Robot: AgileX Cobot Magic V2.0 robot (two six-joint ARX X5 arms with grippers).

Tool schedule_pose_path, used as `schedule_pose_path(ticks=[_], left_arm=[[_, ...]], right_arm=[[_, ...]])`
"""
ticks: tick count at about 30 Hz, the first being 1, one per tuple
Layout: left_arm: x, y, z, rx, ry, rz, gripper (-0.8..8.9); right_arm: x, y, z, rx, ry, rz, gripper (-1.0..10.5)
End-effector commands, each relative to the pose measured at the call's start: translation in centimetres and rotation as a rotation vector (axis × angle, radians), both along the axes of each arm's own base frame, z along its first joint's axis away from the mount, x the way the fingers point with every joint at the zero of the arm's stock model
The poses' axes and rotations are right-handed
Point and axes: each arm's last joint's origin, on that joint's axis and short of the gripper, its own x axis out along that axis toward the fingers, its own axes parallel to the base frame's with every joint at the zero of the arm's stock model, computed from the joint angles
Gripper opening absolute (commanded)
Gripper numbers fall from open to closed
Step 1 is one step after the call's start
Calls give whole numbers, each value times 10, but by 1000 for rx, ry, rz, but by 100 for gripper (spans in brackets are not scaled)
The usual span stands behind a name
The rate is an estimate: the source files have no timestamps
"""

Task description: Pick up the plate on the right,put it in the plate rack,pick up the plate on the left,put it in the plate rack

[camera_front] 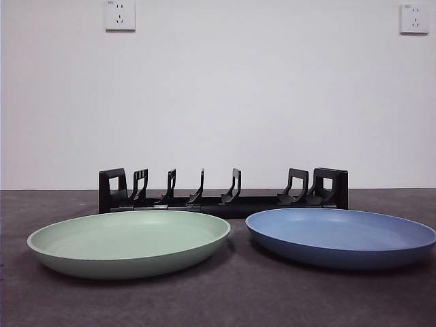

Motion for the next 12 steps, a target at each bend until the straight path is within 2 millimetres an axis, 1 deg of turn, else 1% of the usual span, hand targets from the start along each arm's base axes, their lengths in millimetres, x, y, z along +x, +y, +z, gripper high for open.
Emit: schedule_pose_path(ticks=[1,6,12], left_arm=[[-1,-1,16,-59,-24,-19,-7],[-2,-2,43,-76,20,-59,-7],[1,-6,81,-87,108,-198,-7]], right_arm=[[-3,0,18,69,-50,-6,-12],[-6,1,54,70,-88,29,-12],[-6,3,100,44,3,105,-12]])
